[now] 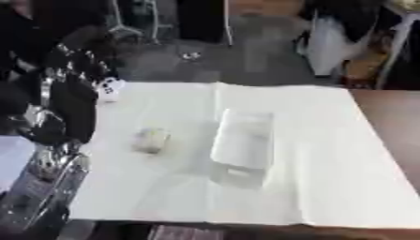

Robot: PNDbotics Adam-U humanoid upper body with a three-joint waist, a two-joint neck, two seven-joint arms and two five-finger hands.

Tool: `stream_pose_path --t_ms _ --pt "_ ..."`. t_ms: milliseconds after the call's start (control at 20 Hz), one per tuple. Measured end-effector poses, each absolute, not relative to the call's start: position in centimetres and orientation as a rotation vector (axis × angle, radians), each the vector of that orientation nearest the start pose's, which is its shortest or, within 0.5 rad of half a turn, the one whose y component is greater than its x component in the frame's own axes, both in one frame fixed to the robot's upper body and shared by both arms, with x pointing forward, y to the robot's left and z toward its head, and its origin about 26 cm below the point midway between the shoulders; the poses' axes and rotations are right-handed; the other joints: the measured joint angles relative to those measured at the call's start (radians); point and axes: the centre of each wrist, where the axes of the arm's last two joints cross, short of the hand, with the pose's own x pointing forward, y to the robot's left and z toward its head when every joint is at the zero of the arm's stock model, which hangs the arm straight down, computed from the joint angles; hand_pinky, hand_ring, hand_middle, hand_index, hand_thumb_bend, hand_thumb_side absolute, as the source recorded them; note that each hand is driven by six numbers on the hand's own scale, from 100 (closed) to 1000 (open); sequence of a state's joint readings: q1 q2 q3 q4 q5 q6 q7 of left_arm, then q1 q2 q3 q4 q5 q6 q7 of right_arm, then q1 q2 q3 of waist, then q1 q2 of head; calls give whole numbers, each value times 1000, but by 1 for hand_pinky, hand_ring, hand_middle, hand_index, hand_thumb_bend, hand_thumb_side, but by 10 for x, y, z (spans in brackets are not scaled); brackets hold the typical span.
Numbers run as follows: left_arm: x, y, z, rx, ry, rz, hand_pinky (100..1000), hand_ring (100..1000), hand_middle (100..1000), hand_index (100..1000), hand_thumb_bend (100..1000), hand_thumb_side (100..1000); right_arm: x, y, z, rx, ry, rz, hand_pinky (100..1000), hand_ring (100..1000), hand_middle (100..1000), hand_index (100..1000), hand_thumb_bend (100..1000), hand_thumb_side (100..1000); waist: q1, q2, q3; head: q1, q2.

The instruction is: Pick up objects on the table and place them in the box.

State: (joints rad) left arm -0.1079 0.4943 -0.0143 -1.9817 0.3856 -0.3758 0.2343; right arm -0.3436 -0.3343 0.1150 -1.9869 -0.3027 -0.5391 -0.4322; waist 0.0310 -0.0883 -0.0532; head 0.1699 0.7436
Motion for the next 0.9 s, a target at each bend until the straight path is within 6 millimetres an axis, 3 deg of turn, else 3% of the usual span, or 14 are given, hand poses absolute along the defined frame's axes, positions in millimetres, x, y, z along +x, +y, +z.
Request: stream_pose_path --t_ms 200,650,900 --pt "278 301 159 -48 -2411 9 653 706 748 798 961 912 303 -229 201 -381 3491 413 365 460 469 610 100 1000 0 0 0 3 17" --pt "278 302 160 -41 -2407 -4 666 721 765 813 1000 925 303 -229 201 -385 3491 415 366 461 469 610 100 1000 0 0 0 2 21" --pt "278 309 165 82 -2345 -157 708 775 822 881 1000 916 303 -229 201 -385 3491 415 365 461 469 610 100 1000 1 0 0 2 21"
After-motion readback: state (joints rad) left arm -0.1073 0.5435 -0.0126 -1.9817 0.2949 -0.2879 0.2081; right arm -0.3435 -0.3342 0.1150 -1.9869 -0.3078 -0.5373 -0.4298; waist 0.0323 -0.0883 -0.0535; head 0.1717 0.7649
